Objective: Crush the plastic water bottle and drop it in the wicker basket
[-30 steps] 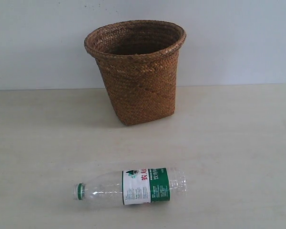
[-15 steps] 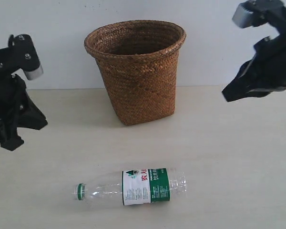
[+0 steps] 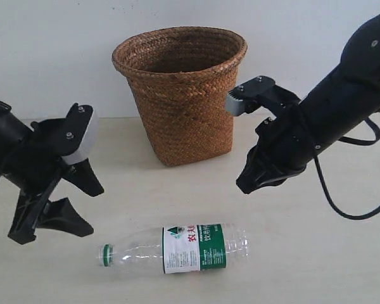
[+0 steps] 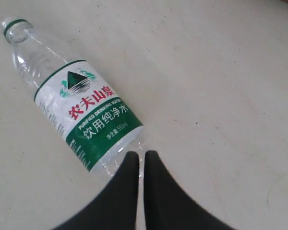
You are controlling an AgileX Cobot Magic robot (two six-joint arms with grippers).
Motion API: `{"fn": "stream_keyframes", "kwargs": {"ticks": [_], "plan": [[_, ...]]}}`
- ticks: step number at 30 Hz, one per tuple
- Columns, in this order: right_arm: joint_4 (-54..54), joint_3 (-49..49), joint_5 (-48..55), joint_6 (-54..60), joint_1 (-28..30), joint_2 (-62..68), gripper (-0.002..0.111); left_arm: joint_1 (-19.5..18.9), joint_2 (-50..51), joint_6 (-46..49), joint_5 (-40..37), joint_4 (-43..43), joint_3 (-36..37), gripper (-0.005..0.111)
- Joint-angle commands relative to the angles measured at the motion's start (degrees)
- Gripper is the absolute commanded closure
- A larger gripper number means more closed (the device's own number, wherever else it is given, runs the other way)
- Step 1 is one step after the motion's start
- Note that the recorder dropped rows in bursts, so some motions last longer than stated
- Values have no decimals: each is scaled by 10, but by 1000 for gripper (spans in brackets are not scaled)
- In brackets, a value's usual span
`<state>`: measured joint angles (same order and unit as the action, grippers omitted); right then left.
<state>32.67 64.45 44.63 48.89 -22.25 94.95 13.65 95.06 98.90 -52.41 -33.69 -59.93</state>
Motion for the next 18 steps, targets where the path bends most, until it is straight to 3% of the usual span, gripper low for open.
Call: {"fn": "stream_keyframes", "kwargs": {"ticks": [1,10,18], "plan": [[14,13,-9,7,-1,28,108,3,63,31,14,-27,-4,34],[19,16,-9,7,-2,58,108,4,130,48,48,-32,-4,34],[24,16,-16,7,-3,64,108,41,136,48,110,-42,-4,34]]}}
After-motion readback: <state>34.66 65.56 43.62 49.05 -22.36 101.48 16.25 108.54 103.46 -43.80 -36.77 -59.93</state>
